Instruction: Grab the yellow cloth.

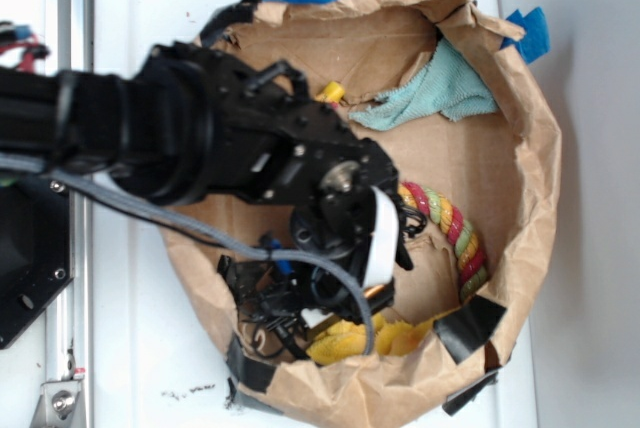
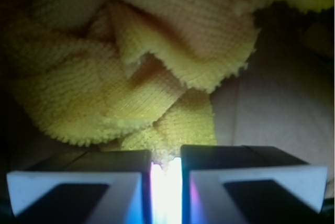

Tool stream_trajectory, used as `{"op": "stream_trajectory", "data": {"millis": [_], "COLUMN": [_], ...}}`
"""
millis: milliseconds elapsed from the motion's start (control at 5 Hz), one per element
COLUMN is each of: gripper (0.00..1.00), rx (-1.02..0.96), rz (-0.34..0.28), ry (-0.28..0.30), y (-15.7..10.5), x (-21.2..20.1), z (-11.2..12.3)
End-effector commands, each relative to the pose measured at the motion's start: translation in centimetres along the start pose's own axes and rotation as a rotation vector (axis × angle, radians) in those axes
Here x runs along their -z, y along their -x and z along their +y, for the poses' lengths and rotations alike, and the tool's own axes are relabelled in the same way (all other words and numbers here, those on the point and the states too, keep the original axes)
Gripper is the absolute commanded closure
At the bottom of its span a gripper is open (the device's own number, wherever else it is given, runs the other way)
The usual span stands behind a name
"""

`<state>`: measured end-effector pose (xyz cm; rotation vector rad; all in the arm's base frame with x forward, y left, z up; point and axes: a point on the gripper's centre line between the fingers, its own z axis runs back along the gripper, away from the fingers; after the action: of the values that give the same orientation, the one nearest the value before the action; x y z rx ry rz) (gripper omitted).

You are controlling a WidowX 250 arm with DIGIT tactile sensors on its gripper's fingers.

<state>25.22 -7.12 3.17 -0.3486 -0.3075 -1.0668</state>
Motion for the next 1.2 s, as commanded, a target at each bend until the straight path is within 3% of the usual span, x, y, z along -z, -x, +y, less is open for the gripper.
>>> {"op": "stream_trajectory", "data": {"millis": [0, 400, 800, 1000], "gripper": [1.0, 1.0, 1.0, 1.0], "rx": [-0.12, -0.267, -0.281, -0.378], "rz": [-0.038, -0.052, -0.054, 0.005], "ry": [-0.139, -0.251, -0.273, -0.297], "y": [-1.2, -0.8, -0.8, -0.9], "x": [-5.7, -10.5, -11.3, -12.4], "z": [4.3, 6.7, 7.5, 7.2]}}
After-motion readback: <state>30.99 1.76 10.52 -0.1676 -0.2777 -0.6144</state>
